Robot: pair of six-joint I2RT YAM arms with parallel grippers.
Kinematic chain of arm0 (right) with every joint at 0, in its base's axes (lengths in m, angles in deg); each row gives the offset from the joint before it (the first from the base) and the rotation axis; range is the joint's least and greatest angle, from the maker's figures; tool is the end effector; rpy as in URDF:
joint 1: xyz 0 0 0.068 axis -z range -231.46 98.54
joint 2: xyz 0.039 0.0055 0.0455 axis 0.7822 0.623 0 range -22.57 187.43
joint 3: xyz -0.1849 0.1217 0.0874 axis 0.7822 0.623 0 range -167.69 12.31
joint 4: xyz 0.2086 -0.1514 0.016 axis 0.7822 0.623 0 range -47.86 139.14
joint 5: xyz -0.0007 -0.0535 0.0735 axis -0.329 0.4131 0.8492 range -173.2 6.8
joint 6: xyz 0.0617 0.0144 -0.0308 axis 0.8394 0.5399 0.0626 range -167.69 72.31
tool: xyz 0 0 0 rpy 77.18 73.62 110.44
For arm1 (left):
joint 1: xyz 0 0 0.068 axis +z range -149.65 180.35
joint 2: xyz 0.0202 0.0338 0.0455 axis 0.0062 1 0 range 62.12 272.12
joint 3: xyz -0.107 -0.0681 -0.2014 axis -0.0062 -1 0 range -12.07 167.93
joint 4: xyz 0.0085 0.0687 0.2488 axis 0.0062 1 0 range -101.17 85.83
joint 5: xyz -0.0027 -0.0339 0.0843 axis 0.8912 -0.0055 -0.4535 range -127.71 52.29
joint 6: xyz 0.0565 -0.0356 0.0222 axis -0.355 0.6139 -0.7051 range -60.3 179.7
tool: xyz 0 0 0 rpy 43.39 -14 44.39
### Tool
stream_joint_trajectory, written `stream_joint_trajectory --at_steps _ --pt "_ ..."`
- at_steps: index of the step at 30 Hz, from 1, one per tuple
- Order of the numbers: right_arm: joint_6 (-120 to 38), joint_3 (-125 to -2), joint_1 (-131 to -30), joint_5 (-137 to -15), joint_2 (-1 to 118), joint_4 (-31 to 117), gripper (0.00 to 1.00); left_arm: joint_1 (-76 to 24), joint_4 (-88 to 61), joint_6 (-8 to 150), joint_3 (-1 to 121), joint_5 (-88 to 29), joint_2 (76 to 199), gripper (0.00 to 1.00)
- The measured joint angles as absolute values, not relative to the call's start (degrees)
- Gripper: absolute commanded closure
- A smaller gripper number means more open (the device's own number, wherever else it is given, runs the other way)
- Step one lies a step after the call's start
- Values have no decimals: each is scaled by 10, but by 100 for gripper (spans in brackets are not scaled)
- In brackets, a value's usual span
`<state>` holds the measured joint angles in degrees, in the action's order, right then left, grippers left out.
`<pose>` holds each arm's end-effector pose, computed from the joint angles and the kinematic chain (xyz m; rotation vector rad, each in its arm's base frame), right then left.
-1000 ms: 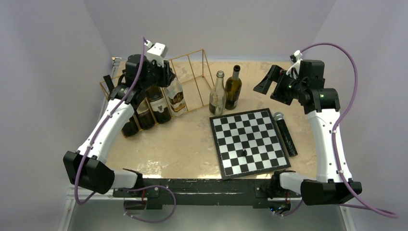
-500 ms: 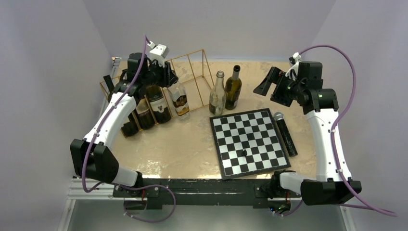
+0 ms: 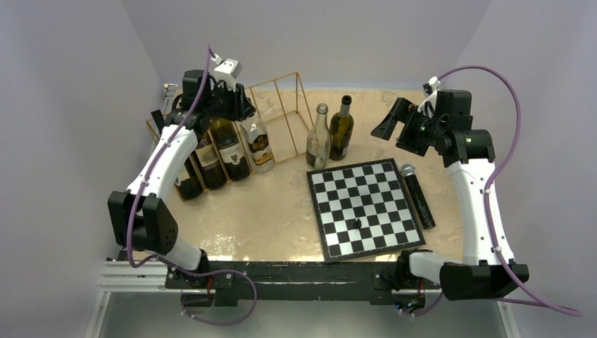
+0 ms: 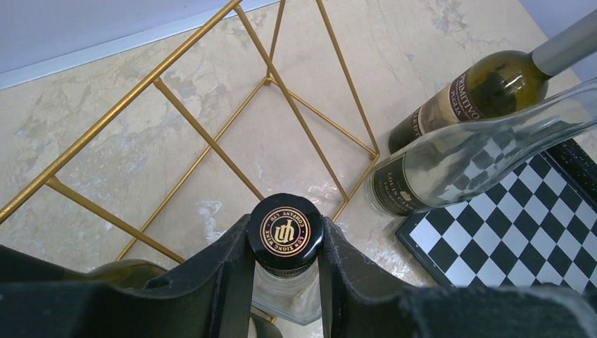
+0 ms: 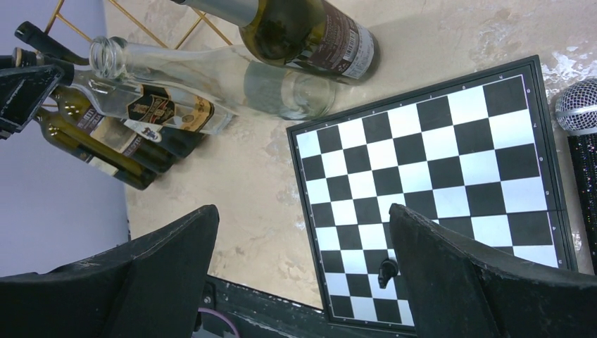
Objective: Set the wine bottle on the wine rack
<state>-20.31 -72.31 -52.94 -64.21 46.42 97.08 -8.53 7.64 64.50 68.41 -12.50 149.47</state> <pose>0.2536 0.0254 0.3676 0.3357 2.2675 0.6398 0.3619 -0.0814 0.3172 0.3529 1.9919 -0.5948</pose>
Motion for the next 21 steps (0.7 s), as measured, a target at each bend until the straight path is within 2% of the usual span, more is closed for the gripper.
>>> stream_joint_trajectory --at_steps 11,16,21 --pt "-203 -723 -529 -642 470 970 4 -65 81 631 717 -49 1537 100" --pt "-203 -723 -529 -642 476 970 4 -60 78 633 724 -40 1548 84" --pt "-203 -725 -529 -642 481 970 4 -59 76 637 742 -35 1571 80"
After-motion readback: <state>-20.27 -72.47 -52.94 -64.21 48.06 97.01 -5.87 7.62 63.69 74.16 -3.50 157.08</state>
